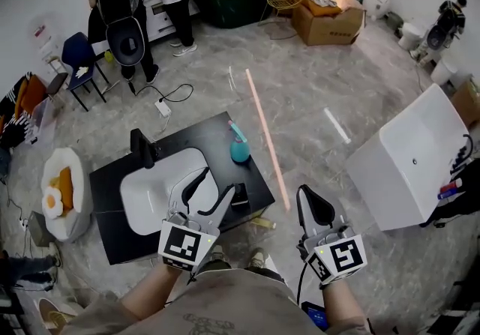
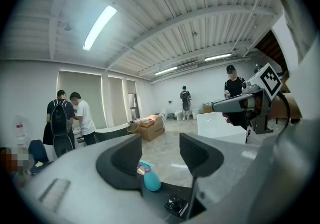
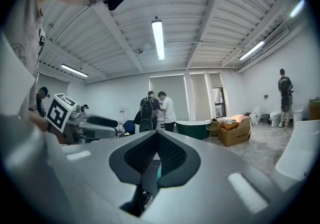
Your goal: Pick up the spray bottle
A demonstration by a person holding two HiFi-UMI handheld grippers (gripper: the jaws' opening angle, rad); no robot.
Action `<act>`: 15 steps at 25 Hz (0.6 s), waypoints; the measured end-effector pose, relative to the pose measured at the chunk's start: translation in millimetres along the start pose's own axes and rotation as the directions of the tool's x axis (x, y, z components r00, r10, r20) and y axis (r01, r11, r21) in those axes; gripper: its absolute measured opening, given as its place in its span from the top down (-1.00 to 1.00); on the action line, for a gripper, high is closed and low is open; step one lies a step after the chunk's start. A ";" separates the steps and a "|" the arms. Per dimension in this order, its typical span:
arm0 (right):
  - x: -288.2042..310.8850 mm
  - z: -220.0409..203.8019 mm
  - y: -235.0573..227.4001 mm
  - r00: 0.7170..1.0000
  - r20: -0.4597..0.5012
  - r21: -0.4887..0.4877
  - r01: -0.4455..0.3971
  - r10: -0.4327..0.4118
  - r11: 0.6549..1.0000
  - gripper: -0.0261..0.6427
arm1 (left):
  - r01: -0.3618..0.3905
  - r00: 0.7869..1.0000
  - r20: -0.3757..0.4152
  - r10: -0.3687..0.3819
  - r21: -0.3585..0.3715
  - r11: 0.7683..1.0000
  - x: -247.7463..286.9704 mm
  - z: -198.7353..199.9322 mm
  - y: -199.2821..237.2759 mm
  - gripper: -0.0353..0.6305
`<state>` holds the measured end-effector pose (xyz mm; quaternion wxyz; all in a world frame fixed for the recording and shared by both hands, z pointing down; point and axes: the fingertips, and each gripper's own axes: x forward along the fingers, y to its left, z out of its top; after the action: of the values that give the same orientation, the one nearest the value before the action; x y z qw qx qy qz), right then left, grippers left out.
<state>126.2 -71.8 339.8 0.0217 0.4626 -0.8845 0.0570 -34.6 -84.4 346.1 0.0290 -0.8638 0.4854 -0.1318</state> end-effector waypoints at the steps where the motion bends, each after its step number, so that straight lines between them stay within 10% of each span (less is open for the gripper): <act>1: 3.0 1.3 1.8 1.000 -0.001 0.000 0.009 -0.009 1.000 0.83 | 0.009 1.000 -0.001 -0.009 -0.001 1.000 0.8 0.0 4.8 0.23; 15: 47.4 -7.0 5.9 0.996 -0.036 -0.007 0.085 -0.085 0.996 0.83 | 0.105 0.994 -0.005 -0.105 0.007 0.994 41.3 -16.5 58.1 0.23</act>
<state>94.3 -106.3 350.6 0.0413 0.4985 -0.8637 0.0621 -66.7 -148.7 359.8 0.0241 -0.8877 0.4389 -0.1369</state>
